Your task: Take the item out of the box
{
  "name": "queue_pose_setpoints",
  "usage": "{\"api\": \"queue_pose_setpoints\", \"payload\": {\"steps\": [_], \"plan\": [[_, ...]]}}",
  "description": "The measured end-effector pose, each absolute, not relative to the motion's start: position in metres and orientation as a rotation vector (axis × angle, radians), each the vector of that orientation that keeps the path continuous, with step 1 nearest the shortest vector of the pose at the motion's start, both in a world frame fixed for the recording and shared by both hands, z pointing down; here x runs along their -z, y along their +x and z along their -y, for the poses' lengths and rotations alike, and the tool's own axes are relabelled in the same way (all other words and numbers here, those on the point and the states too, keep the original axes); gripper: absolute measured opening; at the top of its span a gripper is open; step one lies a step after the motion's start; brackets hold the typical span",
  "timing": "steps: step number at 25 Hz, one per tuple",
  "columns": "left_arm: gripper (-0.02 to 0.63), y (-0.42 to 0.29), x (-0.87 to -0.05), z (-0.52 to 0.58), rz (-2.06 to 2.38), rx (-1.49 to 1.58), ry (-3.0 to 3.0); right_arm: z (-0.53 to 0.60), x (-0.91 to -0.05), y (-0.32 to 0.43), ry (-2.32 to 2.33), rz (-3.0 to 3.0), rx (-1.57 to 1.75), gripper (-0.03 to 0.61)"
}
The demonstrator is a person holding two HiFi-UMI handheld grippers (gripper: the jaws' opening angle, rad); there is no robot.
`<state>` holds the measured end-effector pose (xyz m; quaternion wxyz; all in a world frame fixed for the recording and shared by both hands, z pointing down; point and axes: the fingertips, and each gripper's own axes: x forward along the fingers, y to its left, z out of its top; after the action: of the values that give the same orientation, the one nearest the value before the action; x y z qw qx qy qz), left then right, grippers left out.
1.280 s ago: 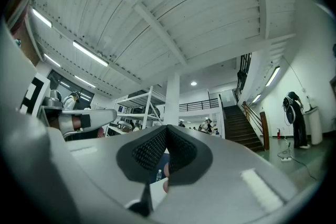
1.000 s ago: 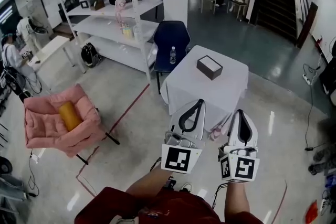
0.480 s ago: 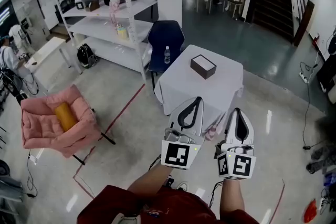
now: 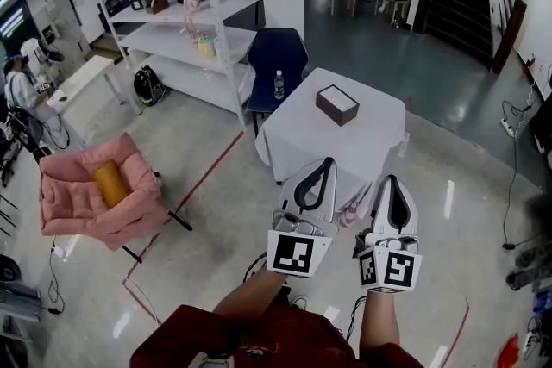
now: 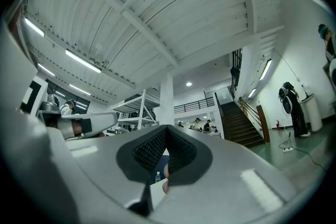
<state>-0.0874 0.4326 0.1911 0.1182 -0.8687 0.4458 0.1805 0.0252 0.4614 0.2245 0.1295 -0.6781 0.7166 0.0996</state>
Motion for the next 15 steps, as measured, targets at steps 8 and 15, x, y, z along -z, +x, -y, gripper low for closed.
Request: {"api": "queue_pose_setpoints", "payload": {"steps": [8,15], "plan": [[0.003,-0.078,-0.206,-0.408,-1.329,-0.527,-2.584,-0.436,-0.235,0.031,-1.965,-2.122,-0.262,0.0],[0.003,-0.078,-0.214,-0.366,-1.33,-0.534,-2.607,-0.398,-0.238,0.033,-1.967,-2.119,-0.273,0.0]]}}
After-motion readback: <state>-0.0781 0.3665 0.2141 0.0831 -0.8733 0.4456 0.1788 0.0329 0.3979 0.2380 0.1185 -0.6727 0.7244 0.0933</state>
